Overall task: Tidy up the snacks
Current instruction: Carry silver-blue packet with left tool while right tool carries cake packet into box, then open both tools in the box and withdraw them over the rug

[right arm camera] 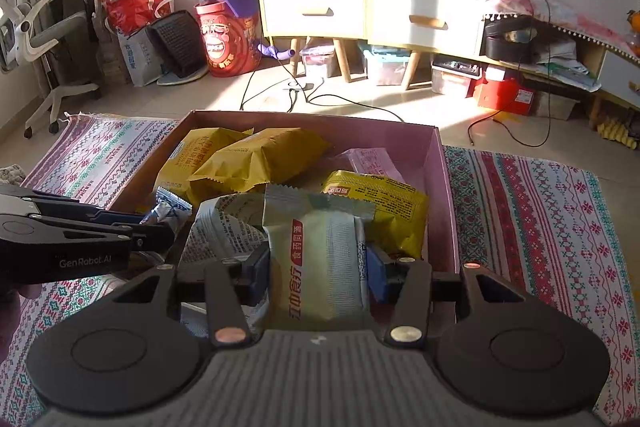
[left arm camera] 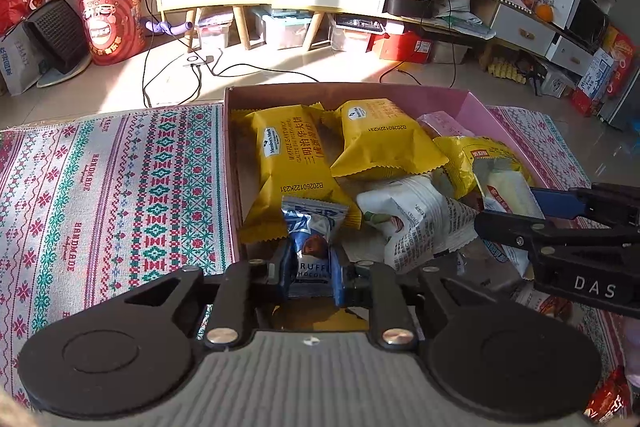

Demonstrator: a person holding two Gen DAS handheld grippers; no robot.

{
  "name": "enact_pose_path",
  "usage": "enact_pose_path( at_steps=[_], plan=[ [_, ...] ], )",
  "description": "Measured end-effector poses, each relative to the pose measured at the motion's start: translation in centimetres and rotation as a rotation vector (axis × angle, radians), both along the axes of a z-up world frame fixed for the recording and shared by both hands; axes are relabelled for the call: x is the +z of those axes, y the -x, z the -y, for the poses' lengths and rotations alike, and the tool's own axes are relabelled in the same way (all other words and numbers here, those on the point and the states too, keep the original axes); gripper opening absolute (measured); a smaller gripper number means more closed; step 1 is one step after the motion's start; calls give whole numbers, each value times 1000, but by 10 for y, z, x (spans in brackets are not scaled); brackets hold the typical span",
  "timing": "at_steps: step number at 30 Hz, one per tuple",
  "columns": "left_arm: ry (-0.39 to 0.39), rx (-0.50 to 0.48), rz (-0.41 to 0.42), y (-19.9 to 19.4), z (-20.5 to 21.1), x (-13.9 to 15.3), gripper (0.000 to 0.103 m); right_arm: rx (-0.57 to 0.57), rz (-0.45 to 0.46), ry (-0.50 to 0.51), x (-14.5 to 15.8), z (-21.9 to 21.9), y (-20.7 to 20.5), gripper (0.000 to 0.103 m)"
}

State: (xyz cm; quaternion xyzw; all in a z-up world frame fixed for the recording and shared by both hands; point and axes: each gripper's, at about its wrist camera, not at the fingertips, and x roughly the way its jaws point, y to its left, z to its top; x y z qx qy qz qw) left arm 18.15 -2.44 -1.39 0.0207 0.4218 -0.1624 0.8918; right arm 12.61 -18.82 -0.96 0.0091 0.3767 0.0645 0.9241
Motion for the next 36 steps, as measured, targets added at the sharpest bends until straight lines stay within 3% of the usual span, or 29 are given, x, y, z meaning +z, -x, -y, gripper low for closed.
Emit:
enact_pose_path(
  at_steps=[3, 9, 18, 22, 36],
  plan=[
    [10, -10, -6, 2, -1, 3, 31, 2, 7, -19, 5, 2, 4, 48],
    [40, -21, -7, 13, -8, 11, 51, 9, 29, -98, 19, 10, 16, 67],
    [62, -36, 5, 37, -15, 22, 72, 12, 30, -91, 27, 18, 40, 83],
    [55, -42, 24, 53, -14, 27, 86, 7, 25, -79, 30, 20, 49, 88],
    [49, -106, 57, 90, -18, 39, 100, 40, 31, -42, 36, 21, 85, 95]
  ],
)
